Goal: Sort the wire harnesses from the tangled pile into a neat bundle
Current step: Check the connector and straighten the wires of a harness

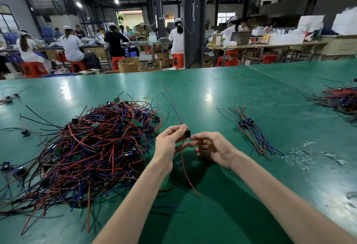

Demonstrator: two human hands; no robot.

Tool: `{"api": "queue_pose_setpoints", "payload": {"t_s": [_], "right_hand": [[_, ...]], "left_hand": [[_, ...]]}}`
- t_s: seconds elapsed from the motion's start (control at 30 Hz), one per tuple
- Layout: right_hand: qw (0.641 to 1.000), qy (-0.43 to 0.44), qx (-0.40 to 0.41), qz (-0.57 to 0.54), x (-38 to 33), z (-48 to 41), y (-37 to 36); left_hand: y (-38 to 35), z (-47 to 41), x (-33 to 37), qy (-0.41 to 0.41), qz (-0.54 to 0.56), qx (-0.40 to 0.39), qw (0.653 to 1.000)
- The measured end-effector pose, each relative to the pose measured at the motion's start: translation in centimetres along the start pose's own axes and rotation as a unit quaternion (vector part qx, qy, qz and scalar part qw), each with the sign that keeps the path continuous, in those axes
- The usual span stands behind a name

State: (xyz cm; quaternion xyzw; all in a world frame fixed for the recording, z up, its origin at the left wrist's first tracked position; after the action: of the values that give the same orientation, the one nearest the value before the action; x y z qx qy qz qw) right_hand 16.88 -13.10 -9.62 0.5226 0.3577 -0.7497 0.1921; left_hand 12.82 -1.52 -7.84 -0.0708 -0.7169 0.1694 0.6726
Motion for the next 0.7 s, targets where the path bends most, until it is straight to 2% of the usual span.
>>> {"api": "queue_pose_setpoints", "payload": {"t_s": [0.1, 0.3, 0.57, 0.7], "right_hand": [[0.995, -0.004, -0.055, 0.080, 0.6, 0.0, -2.4], [0.992, 0.074, -0.023, 0.099, 0.1, 0.1, -2.9], [0.990, 0.104, 0.025, 0.088, -0.6, 0.3, -1.8], [0.985, 0.098, 0.040, 0.134, -0.8, 0.3, -1.4]], "left_hand": [[0.6, 0.2, 0.2, -0.007, -0.008, 0.030, 1.000], [0.2, 0.2, 0.0, -0.007, -0.008, 0.026, 1.000], [-0.7, -0.2, 0.0, -0.008, -0.051, -0.045, 0.998], [-0.6, -0.2, -0.1, -0.018, -0.066, -0.054, 0.996]]}}
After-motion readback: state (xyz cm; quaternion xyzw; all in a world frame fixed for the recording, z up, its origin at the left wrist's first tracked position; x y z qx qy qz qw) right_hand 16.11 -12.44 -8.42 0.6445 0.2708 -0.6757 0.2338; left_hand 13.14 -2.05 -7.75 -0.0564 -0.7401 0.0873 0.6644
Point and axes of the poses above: each hand's wrist, its own z-axis away from the middle knuckle, its own y-axis out of the back of the hand, x = y × z, the point moved 9 cm from there along -z, towards the middle knuckle, and after that the axes turned 14 degrees about -x, right-handed, at the moved point
